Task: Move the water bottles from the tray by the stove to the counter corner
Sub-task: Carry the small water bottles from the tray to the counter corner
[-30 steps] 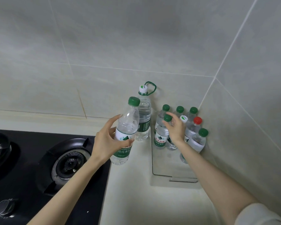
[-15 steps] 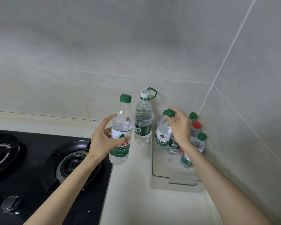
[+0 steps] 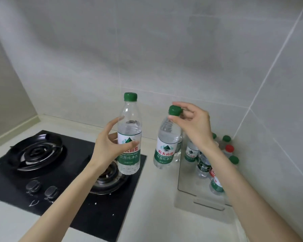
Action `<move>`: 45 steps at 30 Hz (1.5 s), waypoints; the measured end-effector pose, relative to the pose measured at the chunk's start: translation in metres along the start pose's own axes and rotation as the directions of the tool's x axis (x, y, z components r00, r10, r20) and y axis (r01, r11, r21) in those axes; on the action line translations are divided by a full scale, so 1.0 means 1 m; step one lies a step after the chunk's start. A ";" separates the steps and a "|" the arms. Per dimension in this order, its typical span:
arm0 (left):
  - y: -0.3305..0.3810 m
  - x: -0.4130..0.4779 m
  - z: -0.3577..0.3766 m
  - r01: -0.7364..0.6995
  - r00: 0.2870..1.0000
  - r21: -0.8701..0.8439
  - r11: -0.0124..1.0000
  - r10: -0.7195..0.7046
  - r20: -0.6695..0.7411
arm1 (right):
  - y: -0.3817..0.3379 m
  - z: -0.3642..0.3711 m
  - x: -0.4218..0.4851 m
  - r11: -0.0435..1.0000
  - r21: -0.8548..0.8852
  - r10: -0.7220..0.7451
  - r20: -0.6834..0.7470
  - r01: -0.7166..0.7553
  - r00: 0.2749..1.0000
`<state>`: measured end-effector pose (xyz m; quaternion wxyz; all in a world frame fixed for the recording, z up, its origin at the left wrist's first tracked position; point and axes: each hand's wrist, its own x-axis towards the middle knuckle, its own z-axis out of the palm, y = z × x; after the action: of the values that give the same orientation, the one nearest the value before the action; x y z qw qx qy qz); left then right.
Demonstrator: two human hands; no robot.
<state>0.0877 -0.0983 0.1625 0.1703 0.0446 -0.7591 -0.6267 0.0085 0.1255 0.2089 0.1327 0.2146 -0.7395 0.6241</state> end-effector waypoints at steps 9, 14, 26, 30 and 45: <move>0.001 -0.071 -0.079 0.019 0.975 0.030 0.999 -0.012 -0.224 | -0.019 0.087 -0.035 0.997 0.078 -0.023 0.338 -0.003 0.941; -0.006 -0.119 -0.131 0.079 0.915 0.050 0.996 -0.053 -0.400 | -0.038 0.147 -0.056 0.994 0.110 -0.072 0.496 0.019 0.865; -0.005 -0.246 -0.291 0.143 0.731 0.094 0.985 -0.041 -0.681 | -0.129 0.322 -0.129 0.950 0.310 -0.258 0.693 0.046 0.673; -0.004 -0.289 -0.335 0.152 0.694 0.089 0.984 -0.042 -0.719 | -0.156 0.369 -0.160 0.939 0.343 -0.287 0.725 0.033 0.626; -0.001 -0.507 -0.525 0.275 0.308 0.083 0.958 -0.006 -0.951 | -0.295 0.607 -0.344 0.852 0.518 -0.482 0.831 -0.071 0.280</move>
<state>0.7282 -0.4474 0.1407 0.5175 0.4864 -0.5772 -0.4030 0.4945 -0.4548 0.1924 -0.2979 0.6597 -0.4666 0.5082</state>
